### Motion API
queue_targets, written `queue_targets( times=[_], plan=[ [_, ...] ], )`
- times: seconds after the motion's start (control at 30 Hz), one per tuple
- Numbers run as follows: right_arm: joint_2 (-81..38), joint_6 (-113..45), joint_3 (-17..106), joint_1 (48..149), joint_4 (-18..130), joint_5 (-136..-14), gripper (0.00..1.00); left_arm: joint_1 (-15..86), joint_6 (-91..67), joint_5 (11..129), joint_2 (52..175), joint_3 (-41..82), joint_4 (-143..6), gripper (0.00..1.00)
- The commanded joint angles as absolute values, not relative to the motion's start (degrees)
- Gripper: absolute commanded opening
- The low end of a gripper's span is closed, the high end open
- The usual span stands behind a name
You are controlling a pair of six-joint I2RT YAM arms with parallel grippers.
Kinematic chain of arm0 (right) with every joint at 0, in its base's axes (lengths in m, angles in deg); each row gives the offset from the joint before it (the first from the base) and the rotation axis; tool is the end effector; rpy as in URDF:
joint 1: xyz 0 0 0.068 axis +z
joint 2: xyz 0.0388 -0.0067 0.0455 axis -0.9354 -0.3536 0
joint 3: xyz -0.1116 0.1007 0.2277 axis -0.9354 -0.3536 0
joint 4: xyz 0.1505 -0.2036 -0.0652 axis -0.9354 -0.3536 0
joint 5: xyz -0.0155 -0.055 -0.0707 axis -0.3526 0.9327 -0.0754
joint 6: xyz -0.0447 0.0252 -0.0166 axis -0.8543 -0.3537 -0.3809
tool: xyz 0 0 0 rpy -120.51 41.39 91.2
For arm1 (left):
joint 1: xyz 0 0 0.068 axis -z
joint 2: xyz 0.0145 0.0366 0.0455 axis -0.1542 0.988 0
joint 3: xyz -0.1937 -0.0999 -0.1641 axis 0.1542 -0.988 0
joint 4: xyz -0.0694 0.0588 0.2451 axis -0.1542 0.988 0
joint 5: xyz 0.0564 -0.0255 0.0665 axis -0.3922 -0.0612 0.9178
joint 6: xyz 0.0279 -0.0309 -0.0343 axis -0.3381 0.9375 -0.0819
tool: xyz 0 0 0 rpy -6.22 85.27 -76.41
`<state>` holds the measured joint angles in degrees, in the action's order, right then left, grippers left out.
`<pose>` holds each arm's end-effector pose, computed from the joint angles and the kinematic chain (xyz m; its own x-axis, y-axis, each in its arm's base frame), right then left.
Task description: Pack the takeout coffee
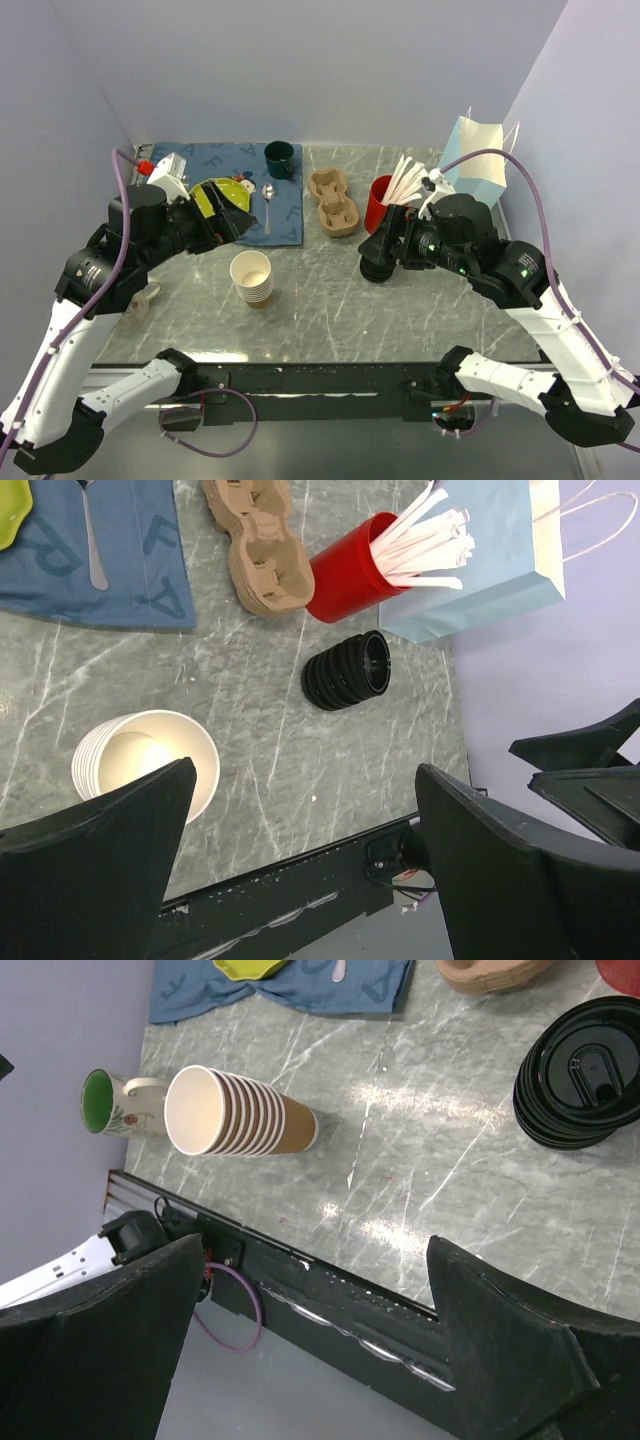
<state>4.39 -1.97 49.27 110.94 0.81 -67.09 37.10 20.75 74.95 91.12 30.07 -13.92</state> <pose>0.1197 0.1060 0.4312 -0.7160 0.2055 -0.6672 -0.2688 0.8009 0.5351 0.1275 -0.0707 0.4500 -0.6143 -0.4603 -0.6409 0.1229 0.7465 -0.6540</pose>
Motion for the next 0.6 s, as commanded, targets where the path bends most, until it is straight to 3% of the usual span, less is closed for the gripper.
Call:
queue_targets(
  times=[0.0, 0.37, 0.47, 0.57],
  plan=[
    [4.2, -1.4, 49.8, 111.1, 2.4, -66.4, 1.00, 37.3, 20.7, 75.7, 90.2, 30.9, -16.5, 0.99],
    [4.2, -2.0, 50.2, 111.1, 1.1, -65.5, 1.00, 37.3, 15.9, 81.9, 95.3, 35.0, -4.6, 0.95],
    [4.0, -2.3, 50.5, 111.1, 0.2, -65.7, 1.00, 37.3, 15.5, 82.4, 97.3, 34.8, -0.9, 0.88],
    [4.4, -4.6, 49.8, 111.2, 0.8, -67.2, 1.00, 37.2, 15.1, 81.3, 97.1, 30.9, -1.1, 0.72]
  ],
)
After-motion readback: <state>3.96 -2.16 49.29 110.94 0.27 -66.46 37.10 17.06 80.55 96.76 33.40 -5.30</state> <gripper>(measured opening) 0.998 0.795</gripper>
